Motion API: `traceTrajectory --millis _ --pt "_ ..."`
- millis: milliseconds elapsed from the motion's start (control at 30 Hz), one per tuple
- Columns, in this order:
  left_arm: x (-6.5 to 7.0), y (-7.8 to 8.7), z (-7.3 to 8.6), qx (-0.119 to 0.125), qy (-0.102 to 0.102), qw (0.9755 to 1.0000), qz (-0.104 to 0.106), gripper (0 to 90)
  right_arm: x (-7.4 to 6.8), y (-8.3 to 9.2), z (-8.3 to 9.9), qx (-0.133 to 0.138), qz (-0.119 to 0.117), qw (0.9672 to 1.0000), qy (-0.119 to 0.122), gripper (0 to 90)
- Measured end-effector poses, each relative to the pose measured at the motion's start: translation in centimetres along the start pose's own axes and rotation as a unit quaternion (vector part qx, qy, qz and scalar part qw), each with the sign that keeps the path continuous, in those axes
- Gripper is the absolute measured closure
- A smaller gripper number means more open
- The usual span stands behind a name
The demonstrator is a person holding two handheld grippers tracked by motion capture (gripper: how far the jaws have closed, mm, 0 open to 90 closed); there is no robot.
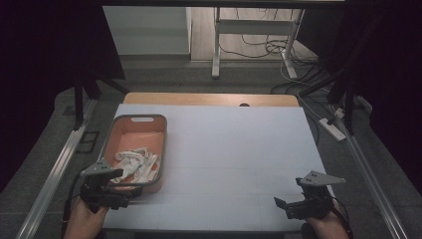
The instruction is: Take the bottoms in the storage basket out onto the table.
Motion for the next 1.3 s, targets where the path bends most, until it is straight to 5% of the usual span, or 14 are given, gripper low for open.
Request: traceTrajectory --millis 433,967,1300 --pt "-0.8 -0.9 -1.6 -0.022 -0.002 0.9988 -0.043 0.3 0.0 -0.1 0.0 -0.005 -0.002 1.0000 0.004 0.0" --pt "-2.7 -1.7 -3.2 -0.040 0.005 0.9989 -0.024 0.2 -0.2 -0.2 0.0 -0.011 -0.005 0.9999 0.010 0.0" --pt "-3.4 -2.2 -4.1 -0.039 -0.001 0.9985 -0.039 0.0 -0.3 -0.3 0.0 -0.013 -0.005 0.9998 0.015 0.0"
Point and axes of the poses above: each handheld gripper's, and its own axes: y roughly backward along the jaws, z roughly out of its underside, x roughly to its right, the point moved 5 cm from there along -y, roughly forward along the jaws, and after that the axes turned 13 degrees about -x, right-handed, at the moved point
